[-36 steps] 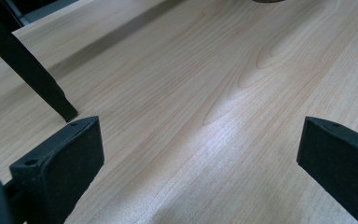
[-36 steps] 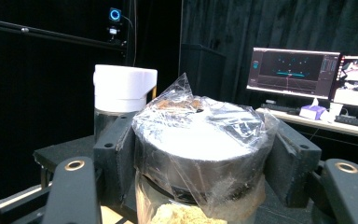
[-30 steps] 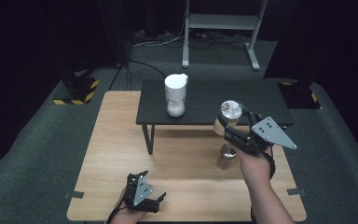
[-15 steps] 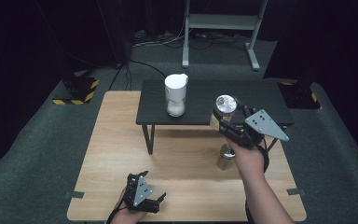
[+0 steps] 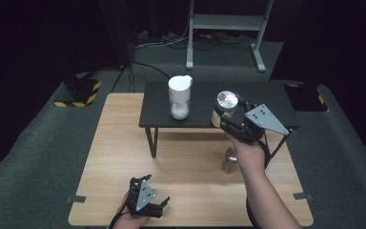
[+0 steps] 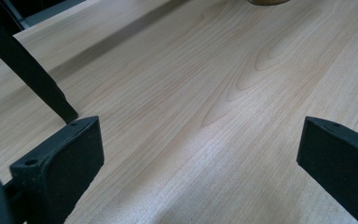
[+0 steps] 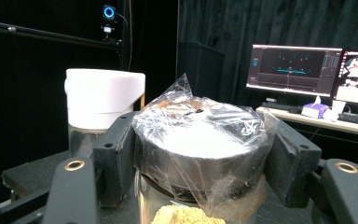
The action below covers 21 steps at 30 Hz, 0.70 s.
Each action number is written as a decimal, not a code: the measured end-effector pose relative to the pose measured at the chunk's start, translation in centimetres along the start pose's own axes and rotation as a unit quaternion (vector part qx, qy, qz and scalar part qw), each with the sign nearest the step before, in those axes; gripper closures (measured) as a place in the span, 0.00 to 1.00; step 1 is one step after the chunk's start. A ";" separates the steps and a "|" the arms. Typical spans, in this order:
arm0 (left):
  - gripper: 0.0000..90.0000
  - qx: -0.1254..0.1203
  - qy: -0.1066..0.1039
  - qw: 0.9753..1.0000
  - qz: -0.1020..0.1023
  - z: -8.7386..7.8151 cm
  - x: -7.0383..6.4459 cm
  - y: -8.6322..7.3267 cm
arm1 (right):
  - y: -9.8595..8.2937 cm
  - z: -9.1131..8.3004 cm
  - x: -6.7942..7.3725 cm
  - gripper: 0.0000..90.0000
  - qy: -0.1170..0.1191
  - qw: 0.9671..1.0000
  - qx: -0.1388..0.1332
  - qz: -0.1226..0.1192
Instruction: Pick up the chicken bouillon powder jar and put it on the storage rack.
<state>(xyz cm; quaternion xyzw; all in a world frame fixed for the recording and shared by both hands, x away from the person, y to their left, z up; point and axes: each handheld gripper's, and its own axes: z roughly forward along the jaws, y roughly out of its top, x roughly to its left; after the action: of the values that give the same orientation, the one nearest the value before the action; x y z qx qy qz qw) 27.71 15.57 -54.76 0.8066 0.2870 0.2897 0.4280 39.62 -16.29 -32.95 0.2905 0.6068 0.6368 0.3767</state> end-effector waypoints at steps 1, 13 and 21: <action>0.01 0.000 0.000 1.000 0.000 0.0 0.0 0.0 | 0.0 0.1 0.0 0.38 0.000 1.000 0.000 0.000; 0.01 -0.004 -0.001 1.000 -0.004 -0.1 0.1 0.0 | 0.0 1.7 -0.1 0.38 -0.006 1.000 0.004 -0.006; 0.01 -0.005 -0.003 1.000 -0.006 -0.1 0.1 0.0 | 0.0 2.4 -0.1 0.38 -0.009 1.000 0.007 -0.008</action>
<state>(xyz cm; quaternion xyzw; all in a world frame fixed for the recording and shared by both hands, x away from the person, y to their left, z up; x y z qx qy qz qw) 27.72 15.70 -54.75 0.8033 0.2889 0.2868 0.4347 41.64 -15.04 -32.68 0.2936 0.6101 0.6272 0.3850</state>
